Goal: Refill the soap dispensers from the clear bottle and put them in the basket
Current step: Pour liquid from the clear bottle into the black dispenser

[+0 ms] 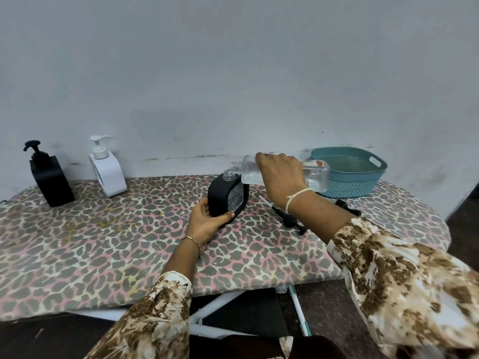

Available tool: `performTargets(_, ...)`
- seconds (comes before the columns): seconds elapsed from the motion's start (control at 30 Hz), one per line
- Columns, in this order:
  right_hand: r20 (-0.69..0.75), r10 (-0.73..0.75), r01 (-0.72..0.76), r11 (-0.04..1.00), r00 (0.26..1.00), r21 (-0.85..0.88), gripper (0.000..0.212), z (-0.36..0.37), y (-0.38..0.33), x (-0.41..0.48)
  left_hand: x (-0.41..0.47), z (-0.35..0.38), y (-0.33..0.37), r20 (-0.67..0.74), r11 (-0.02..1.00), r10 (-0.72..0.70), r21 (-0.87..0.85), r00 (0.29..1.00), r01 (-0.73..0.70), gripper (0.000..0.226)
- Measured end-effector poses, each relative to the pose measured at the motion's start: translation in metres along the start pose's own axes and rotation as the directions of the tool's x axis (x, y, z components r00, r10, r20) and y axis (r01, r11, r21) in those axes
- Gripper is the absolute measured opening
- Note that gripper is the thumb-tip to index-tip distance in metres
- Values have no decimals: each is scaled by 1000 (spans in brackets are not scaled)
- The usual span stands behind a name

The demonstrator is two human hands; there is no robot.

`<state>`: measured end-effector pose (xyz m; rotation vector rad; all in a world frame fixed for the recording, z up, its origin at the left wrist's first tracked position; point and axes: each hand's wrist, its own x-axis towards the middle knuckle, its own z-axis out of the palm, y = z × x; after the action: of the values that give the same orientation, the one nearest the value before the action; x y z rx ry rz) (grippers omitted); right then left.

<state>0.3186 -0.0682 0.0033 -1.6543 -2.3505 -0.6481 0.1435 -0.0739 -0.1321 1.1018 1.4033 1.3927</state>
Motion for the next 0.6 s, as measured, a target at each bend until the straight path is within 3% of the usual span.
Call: performTargets(0.6, -8, -11, 11, 1000, 1000, 20, 38, 1, 0, -1, -2, 0, 1, 1, 1000, 14, -5, 1000, -14, 55)
